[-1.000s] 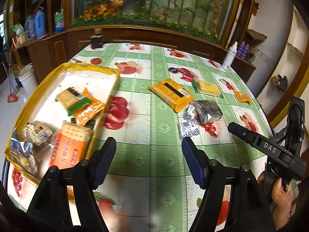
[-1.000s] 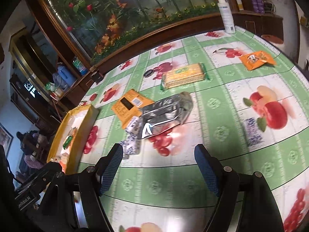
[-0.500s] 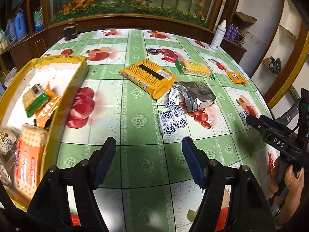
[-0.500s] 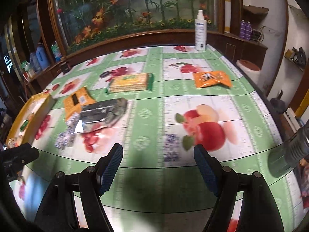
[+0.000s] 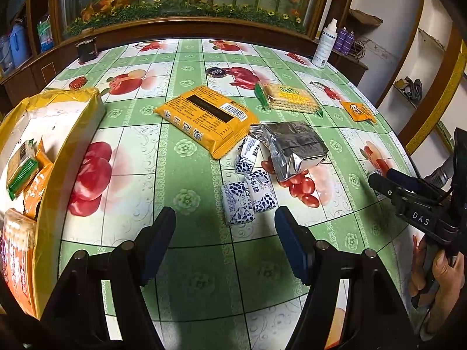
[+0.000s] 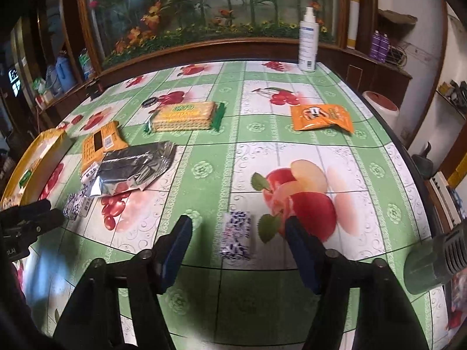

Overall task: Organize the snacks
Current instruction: 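Grasp the blue-and-white wrapped packet with the left tool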

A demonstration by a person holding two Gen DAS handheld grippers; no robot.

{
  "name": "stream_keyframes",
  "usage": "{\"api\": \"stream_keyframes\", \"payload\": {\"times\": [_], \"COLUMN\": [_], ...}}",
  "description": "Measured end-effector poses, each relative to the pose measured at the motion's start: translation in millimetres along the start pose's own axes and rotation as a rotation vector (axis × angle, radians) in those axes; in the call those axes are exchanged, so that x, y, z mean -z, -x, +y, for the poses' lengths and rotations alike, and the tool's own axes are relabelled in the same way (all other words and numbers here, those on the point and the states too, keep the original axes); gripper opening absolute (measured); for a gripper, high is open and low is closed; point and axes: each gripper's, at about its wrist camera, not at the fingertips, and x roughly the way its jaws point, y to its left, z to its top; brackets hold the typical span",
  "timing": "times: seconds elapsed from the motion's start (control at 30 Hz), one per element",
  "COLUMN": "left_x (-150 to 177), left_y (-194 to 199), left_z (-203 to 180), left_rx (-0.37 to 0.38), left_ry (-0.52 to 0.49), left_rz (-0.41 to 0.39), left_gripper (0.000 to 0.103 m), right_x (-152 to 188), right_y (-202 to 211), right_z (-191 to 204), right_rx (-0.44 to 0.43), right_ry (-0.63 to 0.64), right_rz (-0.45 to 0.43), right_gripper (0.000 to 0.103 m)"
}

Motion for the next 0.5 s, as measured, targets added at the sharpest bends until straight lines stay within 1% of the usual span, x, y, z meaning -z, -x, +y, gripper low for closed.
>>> {"api": "stream_keyframes", "payload": {"times": [0.03,0.1,0.13,0.17,0.2,0.23,0.3,0.37,0.4,0.47,0.5], "left_x": [0.3,1.2,1.6,1.6,1.3,0.5,-1.9,-4.1,-5.1,-8.0,-9.3], "left_y": [-2.8,-7.8,-10.9,-13.2,-13.4,-13.8,-15.4,-17.5,-18.2,-19.0,-19.9], "left_z": [-1.2,-2.3,-2.2,-1.6,-1.0,0.1,1.4,1.7,1.9,4.9,5.8], "left_rx": [-0.01,-0.023,-0.028,-0.034,-0.04,-0.039,-0.054,-0.085,-0.094,-0.081,-0.071], "left_ry": [-0.011,-0.021,-0.023,-0.023,-0.024,-0.023,-0.033,-0.061,-0.074,-0.071,-0.065], "left_rz": [0.003,0.013,0.021,0.024,0.015,0.015,0.013,0.014,0.013,0.009,0.009], "left_gripper": [0.07,0.07,0.07,0.069,0.069,0.067,0.06,0.05,0.044,0.033,0.033], "right_x": [0.5,1.4,2.1,2.5,2.6,2.3,0.3,-0.8,-0.8,-1.3,-1.7], "right_y": [-2.5,-6.6,-8.8,-10.0,-10.4,-10.5,-11.3,-11.7,-11.9,-12.9,-13.4], "right_z": [2.7,4.6,4.4,4.5,4.4,3.6,3.4,2.6,2.1,1.9,2.1], "right_rx": [0.005,0.003,0.006,0.012,0.014,0.012,0.009,0.005,0.003,0.009,0.012], "right_ry": [0.006,0.005,-0.001,-0.003,-0.005,-0.01,-0.014,-0.018,-0.019,-0.019,-0.017], "right_rz": [0.006,0.015,0.019,0.021,0.019,0.018,0.023,0.026,0.026,0.025,0.023], "right_gripper": [0.057,0.052,0.048,0.046,0.044,0.04,0.037,0.034,0.034,0.031,0.031]}}
